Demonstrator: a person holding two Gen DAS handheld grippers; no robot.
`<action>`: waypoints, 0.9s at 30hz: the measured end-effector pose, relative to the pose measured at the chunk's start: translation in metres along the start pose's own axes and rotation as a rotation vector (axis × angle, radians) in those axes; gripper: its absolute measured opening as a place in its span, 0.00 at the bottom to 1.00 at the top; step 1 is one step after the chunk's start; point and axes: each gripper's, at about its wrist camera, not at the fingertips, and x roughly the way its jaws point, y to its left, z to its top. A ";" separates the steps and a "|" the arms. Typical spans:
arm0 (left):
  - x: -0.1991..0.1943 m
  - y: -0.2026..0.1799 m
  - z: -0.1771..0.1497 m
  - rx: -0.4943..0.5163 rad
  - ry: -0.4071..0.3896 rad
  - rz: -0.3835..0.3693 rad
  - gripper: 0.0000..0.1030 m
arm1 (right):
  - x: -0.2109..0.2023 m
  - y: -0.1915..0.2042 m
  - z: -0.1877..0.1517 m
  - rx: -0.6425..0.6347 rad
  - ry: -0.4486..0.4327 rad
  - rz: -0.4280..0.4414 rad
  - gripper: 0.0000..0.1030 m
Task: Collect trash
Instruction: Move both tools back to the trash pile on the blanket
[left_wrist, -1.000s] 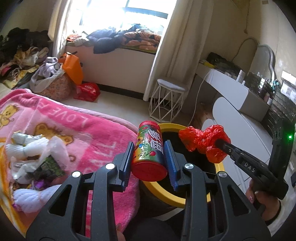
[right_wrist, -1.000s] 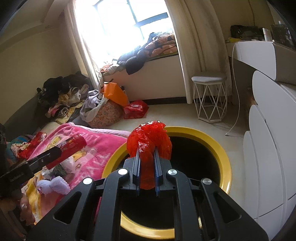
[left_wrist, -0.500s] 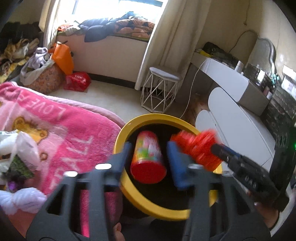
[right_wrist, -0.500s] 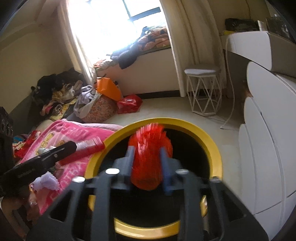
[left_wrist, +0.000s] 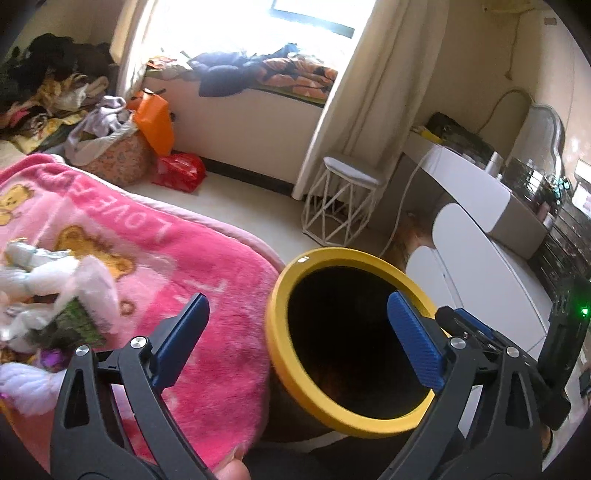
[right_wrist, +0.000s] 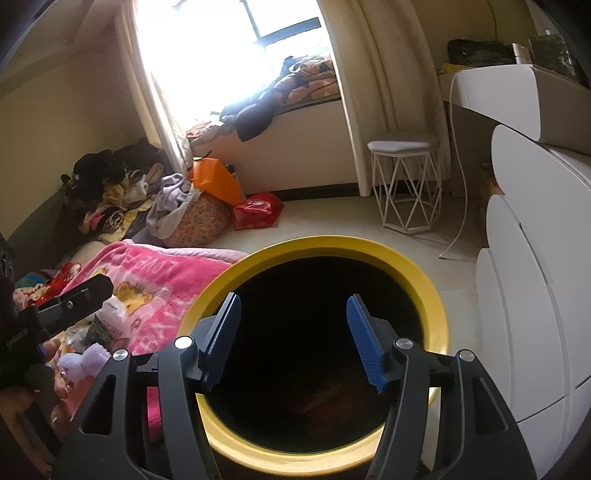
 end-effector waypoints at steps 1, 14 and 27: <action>-0.004 0.003 0.000 0.000 -0.010 0.010 0.87 | 0.000 0.002 0.000 -0.004 0.001 0.007 0.57; -0.048 0.040 0.006 -0.045 -0.115 0.088 0.87 | -0.008 0.055 -0.002 -0.109 -0.008 0.110 0.61; -0.082 0.084 0.007 -0.124 -0.173 0.157 0.87 | -0.007 0.116 -0.009 -0.226 0.007 0.217 0.67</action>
